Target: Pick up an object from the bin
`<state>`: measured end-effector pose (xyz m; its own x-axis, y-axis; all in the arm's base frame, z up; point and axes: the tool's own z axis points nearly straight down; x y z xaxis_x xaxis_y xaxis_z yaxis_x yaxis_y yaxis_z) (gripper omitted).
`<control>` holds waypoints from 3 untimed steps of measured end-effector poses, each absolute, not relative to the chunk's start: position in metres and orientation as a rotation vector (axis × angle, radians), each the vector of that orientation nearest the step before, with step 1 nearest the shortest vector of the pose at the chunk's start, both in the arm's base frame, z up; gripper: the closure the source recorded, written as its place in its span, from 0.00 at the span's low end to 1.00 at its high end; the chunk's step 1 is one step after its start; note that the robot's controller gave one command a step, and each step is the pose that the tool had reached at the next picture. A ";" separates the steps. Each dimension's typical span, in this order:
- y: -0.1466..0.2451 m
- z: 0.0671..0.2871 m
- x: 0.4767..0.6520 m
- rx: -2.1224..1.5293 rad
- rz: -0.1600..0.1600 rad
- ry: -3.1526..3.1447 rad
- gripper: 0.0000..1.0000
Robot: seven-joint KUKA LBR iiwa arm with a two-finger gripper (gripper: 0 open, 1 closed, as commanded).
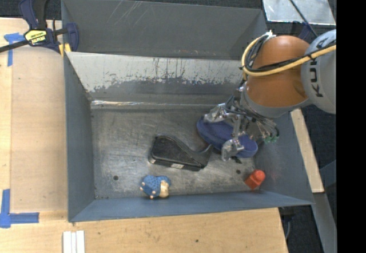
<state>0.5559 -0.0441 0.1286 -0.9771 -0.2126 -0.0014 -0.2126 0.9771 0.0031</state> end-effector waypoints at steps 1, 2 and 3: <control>-0.058 0.075 0.571 -0.250 0.007 3.118 0.00; -0.058 0.080 0.573 -0.252 0.003 3.109 1.00; -0.079 0.208 0.592 -0.174 -0.004 3.124 1.00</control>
Offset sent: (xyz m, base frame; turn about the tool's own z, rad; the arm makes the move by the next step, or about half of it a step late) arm 0.0095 -0.0167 -0.0586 0.0560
